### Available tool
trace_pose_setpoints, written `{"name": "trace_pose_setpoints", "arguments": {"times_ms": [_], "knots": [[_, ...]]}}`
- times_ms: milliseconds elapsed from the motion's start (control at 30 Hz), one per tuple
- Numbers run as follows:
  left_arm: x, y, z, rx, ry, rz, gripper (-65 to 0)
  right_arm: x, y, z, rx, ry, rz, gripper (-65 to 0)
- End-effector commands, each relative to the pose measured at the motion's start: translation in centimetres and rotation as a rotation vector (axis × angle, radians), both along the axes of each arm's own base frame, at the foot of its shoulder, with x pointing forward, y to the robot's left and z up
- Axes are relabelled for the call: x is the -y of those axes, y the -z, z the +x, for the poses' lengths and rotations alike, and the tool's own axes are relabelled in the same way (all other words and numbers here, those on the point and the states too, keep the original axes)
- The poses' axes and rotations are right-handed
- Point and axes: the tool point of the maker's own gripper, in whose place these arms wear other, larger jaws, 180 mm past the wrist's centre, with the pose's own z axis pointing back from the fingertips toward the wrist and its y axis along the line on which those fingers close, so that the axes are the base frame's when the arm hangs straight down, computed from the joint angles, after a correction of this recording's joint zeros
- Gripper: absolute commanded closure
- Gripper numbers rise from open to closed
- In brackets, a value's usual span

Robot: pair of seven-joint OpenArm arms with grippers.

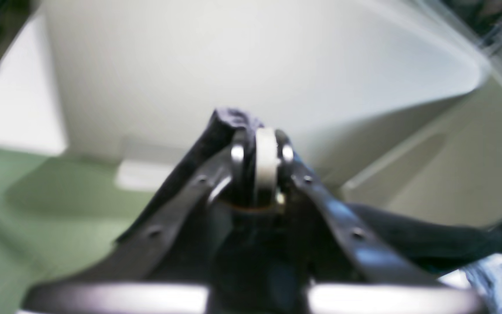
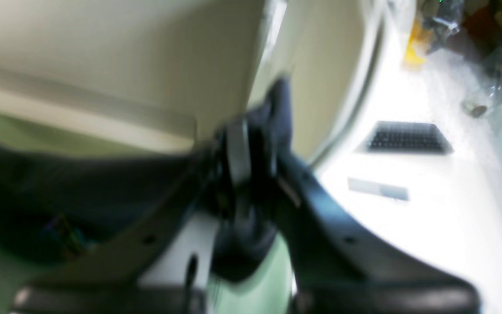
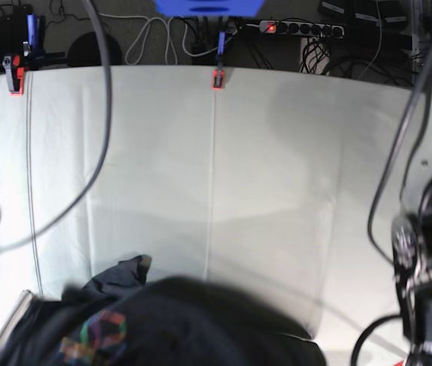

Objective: Layout the t-shirt on the table in an organized manner, then fold the t-shirt properly
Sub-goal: 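Lift the shirt high with both grippers and swing it over the table, then lower the shirt onto the table with both grippers, pulling it taut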

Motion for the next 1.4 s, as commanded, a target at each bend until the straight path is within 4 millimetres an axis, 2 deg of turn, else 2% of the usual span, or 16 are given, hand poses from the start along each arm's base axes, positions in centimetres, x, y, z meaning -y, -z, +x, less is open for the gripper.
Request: {"name": "trace_pose_setpoints", "arguments": {"times_ms": [0,100,267,333,433,500,533,600,733,867,933,1000,1067,1133,1267,1367], "knots": [[-0.8,-4.9,0.1,0.111,-0.019,-0.03,0.0,0.9,-5.6,-0.7,0.119,0.013,-0.014,0.0],[-1.0,-5.1,0.4,0.141,-0.037,-0.047,0.0,0.1,-5.3,0.5,0.132,0.002,-0.003,0.0],[-0.9,-7.3,-0.2,0.203,-0.035,-0.044,0.0,0.2,-6.1,0.1,0.149,0.019,-0.006,0.0],[-1.4,-8.9,-1.0,0.238,-0.037,-0.023,0.0,0.6,-8.2,-1.8,0.185,0.057,-0.039,0.0],[-2.6,-10.4,-2.4,0.237,-0.032,0.038,0.0,0.2,-13.1,-6.4,0.331,0.119,-0.13,0.0],[-2.6,-12.0,-3.4,0.266,-0.026,0.07,0.0,-1.2,-10.2,-7.3,0.299,0.118,-0.213,0.0],[-2.4,-11.4,-3.8,0.259,-0.02,0.088,0.0,-2.1,-8.7,-7.6,0.282,0.109,-0.238,0.0],[-2.0,-8.8,-4.5,0.232,-0.007,0.119,0.0,-3.7,-5.1,-8.3,0.234,0.095,-0.273,0.0],[-1.7,-2.8,-6.6,0.184,0.002,0.184,0.0,-5.7,3.9,-10.1,0.116,0.065,-0.258,0.0],[-1.9,2.6,-9.3,0.124,0.005,0.243,0.0,-6.4,11.2,-12.5,-0.007,0.053,-0.22,0.0],[-3.5,5.4,-9.8,0.071,-0.017,0.22,0.0,-8.3,13.7,-12.7,-0.025,-0.001,-0.156,0.0],[-3.5,8.3,-10.9,0.02,-0.013,0.205,0.0,-9.0,16.8,-13.7,-0.078,-0.027,-0.131,0.0],[-3.4,10.0,-12.9,0.012,-0.005,0.215,0.0,-9.6,19.5,-15.6,-0.131,-0.053,-0.126,0.0],[-4.4,12.5,-15.2,-0.025,-0.014,0.211,0.0,-10.3,21.9,-17.3,-0.184,-0.082,-0.108,0.0],[-5.4,17.7,-18.2,-0.134,-0.016,0.156,0.0,-11.3,24.8,-19.1,-0.219,-0.108,-0.036,0.0],[-6.4,22.3,-22.2,-0.234,-0.03,0.108,0.0,-10.7,27.5,-21.3,-0.296,-0.086,-0.023,0.0]]}}
